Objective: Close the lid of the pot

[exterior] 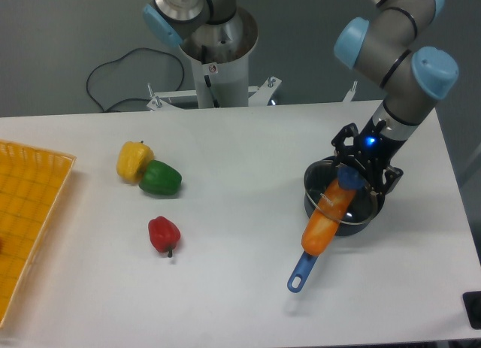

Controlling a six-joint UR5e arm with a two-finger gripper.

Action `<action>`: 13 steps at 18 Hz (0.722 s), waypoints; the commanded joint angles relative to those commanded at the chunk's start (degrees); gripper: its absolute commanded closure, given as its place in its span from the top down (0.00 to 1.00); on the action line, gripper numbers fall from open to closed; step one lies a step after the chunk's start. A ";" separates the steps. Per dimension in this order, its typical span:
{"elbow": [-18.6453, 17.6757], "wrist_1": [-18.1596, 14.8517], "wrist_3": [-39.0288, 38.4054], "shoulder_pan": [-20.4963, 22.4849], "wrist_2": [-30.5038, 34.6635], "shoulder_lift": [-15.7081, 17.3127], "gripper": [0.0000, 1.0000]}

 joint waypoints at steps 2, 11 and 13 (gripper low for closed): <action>0.70 0.09 0.00 -0.53 3.69 0.18 1.00; 2.11 -0.09 -2.11 0.52 16.95 2.02 1.00; 2.11 -0.09 -1.76 1.31 21.26 2.02 1.00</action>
